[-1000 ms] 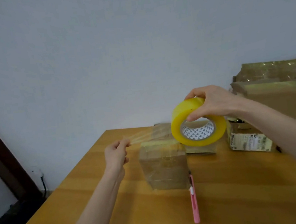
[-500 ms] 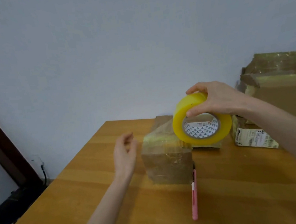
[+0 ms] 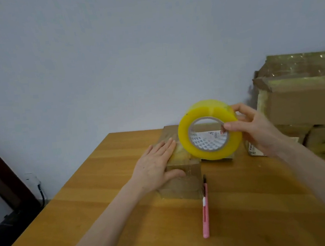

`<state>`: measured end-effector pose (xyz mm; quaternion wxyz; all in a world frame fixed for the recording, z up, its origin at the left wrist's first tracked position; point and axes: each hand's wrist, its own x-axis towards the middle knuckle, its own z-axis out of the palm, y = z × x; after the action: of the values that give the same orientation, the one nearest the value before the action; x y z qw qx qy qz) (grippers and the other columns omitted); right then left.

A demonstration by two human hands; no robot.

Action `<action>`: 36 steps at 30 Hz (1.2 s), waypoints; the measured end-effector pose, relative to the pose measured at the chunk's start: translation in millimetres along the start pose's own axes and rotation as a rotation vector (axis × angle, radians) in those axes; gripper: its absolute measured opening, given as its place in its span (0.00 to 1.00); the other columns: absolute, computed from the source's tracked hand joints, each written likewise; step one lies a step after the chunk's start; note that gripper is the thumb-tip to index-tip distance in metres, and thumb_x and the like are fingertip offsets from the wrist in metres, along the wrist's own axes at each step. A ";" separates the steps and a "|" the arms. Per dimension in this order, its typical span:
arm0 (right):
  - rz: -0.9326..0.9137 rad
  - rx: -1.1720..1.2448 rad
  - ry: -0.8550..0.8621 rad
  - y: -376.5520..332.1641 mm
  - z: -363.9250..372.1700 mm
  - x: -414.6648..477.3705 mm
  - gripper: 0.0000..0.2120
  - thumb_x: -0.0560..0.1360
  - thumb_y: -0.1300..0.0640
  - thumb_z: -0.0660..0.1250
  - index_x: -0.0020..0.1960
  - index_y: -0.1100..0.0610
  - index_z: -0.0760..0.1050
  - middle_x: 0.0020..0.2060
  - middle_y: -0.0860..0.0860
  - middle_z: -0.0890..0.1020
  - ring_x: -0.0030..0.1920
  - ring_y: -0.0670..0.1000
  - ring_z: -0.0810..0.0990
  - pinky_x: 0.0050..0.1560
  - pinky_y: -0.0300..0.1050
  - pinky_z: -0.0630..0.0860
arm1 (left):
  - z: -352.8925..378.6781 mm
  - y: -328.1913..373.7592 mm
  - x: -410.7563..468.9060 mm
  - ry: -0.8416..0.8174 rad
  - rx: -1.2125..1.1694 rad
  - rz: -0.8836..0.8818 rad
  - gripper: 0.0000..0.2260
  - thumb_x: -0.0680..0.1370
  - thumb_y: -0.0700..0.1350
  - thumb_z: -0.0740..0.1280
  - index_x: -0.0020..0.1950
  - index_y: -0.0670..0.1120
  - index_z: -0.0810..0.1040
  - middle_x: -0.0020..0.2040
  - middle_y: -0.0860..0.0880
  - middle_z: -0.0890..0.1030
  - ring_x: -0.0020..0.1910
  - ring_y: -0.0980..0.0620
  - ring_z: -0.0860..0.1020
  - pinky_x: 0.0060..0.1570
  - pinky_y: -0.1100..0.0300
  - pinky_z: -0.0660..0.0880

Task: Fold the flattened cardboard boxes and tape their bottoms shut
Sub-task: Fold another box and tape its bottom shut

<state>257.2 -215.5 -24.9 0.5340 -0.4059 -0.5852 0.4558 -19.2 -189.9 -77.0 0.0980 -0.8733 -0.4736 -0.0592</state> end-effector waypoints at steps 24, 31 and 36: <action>0.217 -0.107 0.153 31.2 -50.9 -70.9 0.19 0.58 0.59 0.74 0.48 0.50 0.79 0.43 0.55 0.82 0.42 0.60 0.82 0.38 0.54 0.79 | -31.6 11.3 4.8 -0.190 -0.001 -0.027 0.36 0.73 0.66 0.61 0.76 0.58 0.51 0.78 0.53 0.49 0.77 0.52 0.47 0.74 0.42 0.46; 0.205 -0.141 0.172 22.1 -46.6 -80.1 0.18 0.57 0.56 0.74 0.46 0.52 0.78 0.44 0.56 0.83 0.43 0.60 0.82 0.41 0.56 0.79 | -12.2 54.1 14.9 -0.104 0.035 -0.021 0.35 0.74 0.70 0.53 0.76 0.62 0.43 0.78 0.54 0.45 0.77 0.49 0.46 0.72 0.37 0.49; 0.242 -0.170 0.133 19.9 -57.8 -88.0 0.18 0.58 0.58 0.75 0.47 0.51 0.79 0.43 0.57 0.83 0.42 0.61 0.83 0.40 0.56 0.79 | -8.1 52.2 14.8 -0.075 0.059 0.003 0.34 0.75 0.69 0.54 0.76 0.62 0.42 0.78 0.54 0.45 0.77 0.48 0.47 0.73 0.39 0.50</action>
<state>323.3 -289.3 -65.7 0.4763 -0.5463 -0.5320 0.4378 32.5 -207.5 -72.2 0.1061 -0.8724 -0.4770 -0.0122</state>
